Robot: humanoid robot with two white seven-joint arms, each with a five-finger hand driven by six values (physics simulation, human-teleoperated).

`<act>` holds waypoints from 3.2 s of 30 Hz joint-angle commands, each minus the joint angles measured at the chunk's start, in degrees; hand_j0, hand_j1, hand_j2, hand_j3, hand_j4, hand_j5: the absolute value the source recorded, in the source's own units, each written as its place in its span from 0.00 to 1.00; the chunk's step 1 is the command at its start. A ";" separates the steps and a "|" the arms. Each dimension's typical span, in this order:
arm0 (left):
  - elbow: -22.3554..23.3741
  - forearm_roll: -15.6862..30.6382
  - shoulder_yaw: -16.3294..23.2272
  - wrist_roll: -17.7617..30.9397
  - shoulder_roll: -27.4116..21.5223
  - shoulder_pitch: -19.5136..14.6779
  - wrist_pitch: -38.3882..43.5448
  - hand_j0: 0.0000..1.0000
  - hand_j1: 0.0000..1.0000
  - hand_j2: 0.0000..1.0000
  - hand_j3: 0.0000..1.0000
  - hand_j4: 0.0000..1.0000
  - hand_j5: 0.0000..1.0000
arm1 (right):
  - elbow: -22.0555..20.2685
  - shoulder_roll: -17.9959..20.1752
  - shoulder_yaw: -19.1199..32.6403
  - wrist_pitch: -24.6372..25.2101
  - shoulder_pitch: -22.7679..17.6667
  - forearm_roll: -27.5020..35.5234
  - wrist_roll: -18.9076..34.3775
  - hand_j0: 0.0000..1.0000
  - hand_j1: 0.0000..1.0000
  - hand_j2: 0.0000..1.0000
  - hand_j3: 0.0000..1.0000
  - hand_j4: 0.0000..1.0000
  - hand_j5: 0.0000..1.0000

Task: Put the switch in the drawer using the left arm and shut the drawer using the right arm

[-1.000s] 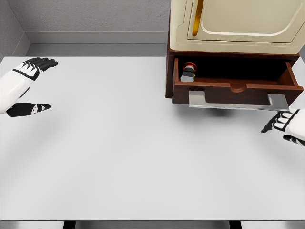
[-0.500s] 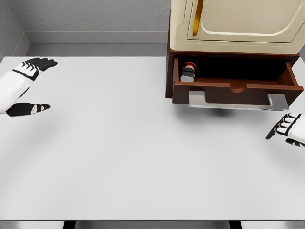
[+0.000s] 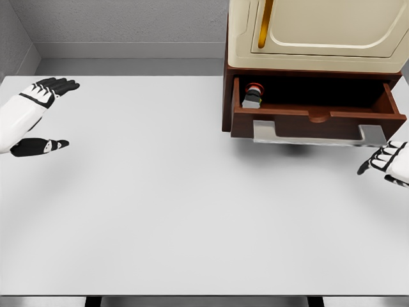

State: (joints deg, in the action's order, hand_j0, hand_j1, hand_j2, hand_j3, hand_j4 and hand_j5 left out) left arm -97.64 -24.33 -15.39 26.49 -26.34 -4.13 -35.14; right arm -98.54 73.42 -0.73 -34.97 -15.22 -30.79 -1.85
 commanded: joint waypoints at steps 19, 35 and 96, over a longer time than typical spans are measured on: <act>-0.09 0.95 -0.43 -0.03 0.23 0.79 0.14 1.00 1.00 1.00 1.00 1.00 1.00 | 3.35 -0.82 -0.15 -0.03 2.30 9.35 -1.22 0.68 0.68 0.68 0.68 0.68 0.68; 0.26 0.95 -0.43 0.05 0.23 0.79 0.14 1.00 1.00 1.00 1.00 1.00 1.00 | 0.28 -2.31 0.03 -0.03 -0.69 7.76 -0.87 0.64 0.64 0.64 0.64 0.64 0.64; 0.70 1.66 -1.31 0.05 0.23 1.32 0.14 1.00 1.00 1.00 1.00 1.00 1.00 | -2.63 -11.72 -12.54 -0.03 14.60 5.13 -0.70 0.64 0.64 0.64 0.64 0.64 0.64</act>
State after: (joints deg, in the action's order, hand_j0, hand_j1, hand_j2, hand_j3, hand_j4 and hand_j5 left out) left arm -96.92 -23.05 -16.68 26.57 -26.07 -2.81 -35.13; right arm -101.16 62.44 -11.24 -35.01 -0.44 -25.34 -2.43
